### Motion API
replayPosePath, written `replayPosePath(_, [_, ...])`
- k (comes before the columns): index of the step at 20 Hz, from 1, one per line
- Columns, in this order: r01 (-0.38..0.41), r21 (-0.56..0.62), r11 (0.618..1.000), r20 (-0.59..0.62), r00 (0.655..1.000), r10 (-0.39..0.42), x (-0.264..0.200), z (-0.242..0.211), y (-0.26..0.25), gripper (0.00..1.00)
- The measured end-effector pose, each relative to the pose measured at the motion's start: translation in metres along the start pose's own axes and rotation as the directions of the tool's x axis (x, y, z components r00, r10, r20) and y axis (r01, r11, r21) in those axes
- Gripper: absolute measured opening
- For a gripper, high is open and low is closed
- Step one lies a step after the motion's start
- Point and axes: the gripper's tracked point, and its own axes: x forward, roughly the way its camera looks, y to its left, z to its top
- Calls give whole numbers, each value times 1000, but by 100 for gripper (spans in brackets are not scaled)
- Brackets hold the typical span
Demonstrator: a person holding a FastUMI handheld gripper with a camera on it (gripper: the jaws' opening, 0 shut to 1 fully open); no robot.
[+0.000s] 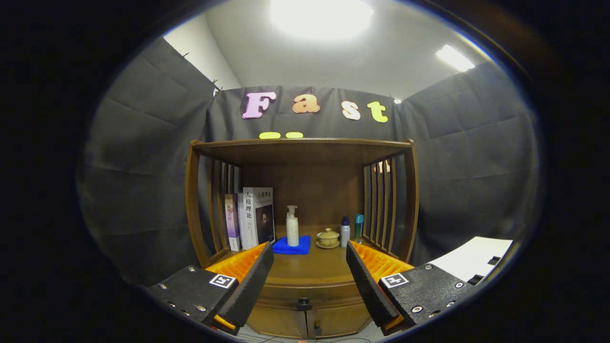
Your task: Pull open the drawer, take out the items inside it, and place them on the countertop above the cabinet.
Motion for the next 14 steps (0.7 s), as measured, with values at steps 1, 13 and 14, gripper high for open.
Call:
replayPosePath(1, [4, 8, 1000, -10, 1000, -4, 1, -2, -2, 95])
replayPosePath(13, [19, -32, 999, -78, 997, -21, 33, -47, -20, 95])
replayPosePath(14, [26, -47, 999, -86, 996, -30, 37, -54, -23, 95])
